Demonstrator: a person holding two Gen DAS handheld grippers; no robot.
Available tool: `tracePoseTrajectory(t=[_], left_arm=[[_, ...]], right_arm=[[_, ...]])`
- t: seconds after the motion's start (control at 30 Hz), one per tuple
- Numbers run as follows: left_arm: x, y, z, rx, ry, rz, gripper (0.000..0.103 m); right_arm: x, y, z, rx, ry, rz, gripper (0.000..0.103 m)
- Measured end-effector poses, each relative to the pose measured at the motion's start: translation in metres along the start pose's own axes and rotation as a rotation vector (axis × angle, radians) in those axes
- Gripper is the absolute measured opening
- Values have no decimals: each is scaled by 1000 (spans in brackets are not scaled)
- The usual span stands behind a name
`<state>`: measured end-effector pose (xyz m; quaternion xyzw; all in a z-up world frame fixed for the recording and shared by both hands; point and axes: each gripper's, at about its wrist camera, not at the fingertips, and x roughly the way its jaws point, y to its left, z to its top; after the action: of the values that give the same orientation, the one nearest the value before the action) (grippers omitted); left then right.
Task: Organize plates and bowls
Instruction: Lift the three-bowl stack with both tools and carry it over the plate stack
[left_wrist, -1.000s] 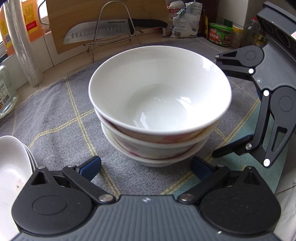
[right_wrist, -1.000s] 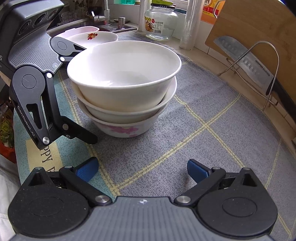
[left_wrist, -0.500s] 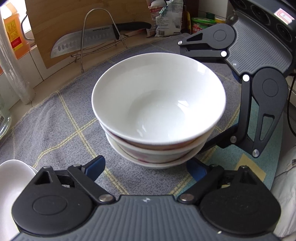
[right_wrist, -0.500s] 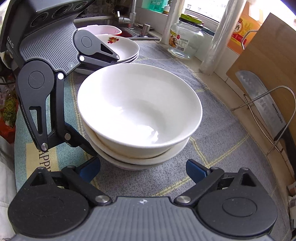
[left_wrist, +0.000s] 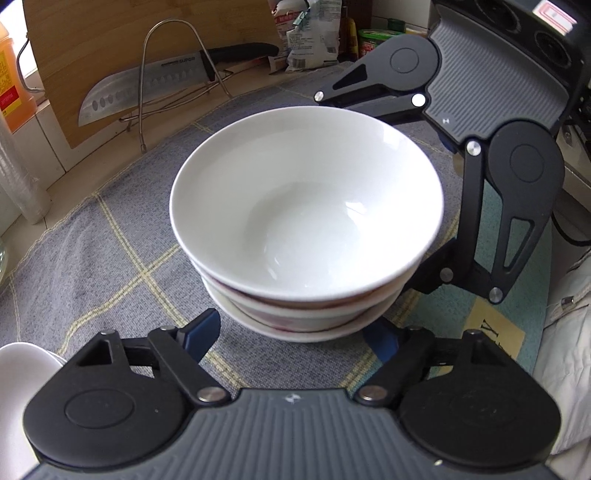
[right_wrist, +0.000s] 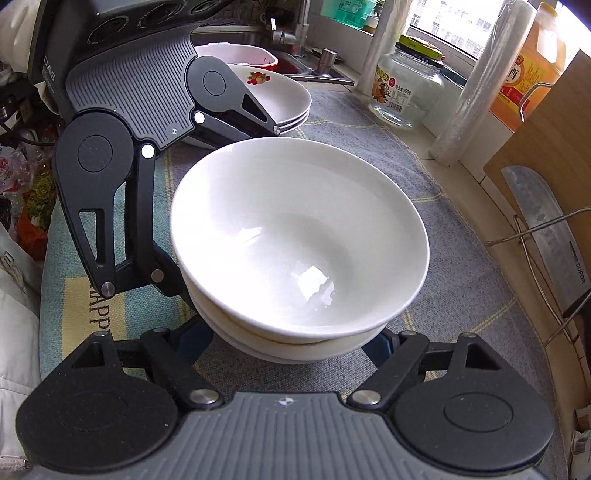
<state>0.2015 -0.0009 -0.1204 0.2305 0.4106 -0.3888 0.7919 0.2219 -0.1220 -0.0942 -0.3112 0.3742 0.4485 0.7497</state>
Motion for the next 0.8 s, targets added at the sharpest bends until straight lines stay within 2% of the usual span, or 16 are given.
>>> tracePoseTrajectory(t=[0.17, 0.43, 0.8], left_arm=[[0, 0, 4, 51, 0, -25, 81], [1, 4, 8, 73, 4, -54, 81], [-2, -2, 10, 98, 12, -42, 80]], right_arm=[[0, -1, 0, -12, 8, 16, 87], [4, -4, 3, -32, 21, 31, 87], [3, -3, 4, -27, 31, 25, 86]])
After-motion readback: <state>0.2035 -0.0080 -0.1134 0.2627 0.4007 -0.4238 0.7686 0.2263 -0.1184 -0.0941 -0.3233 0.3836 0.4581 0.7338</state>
